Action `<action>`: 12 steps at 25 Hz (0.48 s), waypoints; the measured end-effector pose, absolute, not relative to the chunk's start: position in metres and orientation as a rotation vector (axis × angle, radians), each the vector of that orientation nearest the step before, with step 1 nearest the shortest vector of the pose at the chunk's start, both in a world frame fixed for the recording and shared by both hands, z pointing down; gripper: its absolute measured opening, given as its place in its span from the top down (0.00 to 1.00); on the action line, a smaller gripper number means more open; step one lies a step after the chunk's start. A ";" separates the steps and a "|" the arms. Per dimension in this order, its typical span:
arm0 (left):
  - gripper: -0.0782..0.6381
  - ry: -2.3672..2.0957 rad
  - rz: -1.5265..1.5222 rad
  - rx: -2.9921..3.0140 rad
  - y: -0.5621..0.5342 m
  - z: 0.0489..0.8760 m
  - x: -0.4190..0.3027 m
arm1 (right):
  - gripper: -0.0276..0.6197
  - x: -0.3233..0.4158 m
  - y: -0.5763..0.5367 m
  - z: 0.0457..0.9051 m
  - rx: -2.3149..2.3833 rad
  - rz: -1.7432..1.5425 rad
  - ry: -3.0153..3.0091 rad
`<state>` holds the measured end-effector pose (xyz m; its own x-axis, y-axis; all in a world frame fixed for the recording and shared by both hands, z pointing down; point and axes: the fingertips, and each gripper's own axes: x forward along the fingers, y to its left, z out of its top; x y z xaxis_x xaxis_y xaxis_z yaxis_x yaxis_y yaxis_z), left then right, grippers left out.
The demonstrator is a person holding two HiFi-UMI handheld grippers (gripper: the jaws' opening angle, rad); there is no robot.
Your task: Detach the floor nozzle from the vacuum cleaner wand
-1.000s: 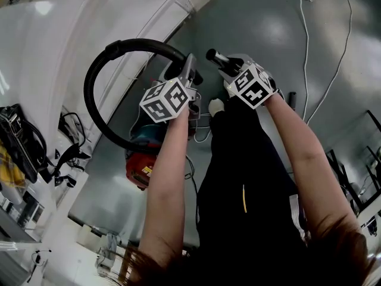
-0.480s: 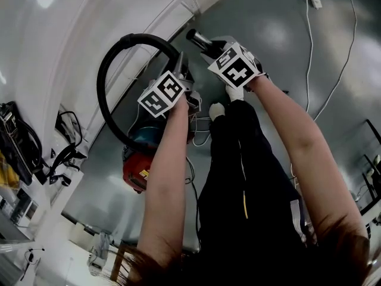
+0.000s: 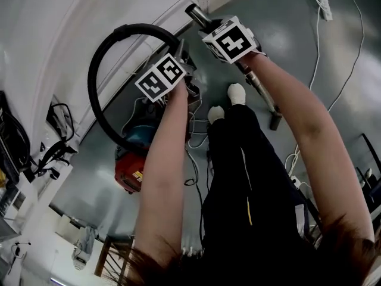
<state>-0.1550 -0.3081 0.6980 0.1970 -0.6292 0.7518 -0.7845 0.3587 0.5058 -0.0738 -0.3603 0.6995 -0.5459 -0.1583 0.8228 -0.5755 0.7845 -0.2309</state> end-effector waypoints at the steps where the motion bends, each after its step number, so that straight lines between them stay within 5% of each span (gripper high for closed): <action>1: 0.65 -1.496 0.189 1.346 -0.309 0.700 -0.154 | 0.71 -0.080 -0.367 0.701 0.544 0.614 -2.116; 12: 0.61 -1.573 0.218 1.464 -0.316 0.712 -0.162 | 0.71 -0.103 -0.433 0.739 0.660 0.585 -2.010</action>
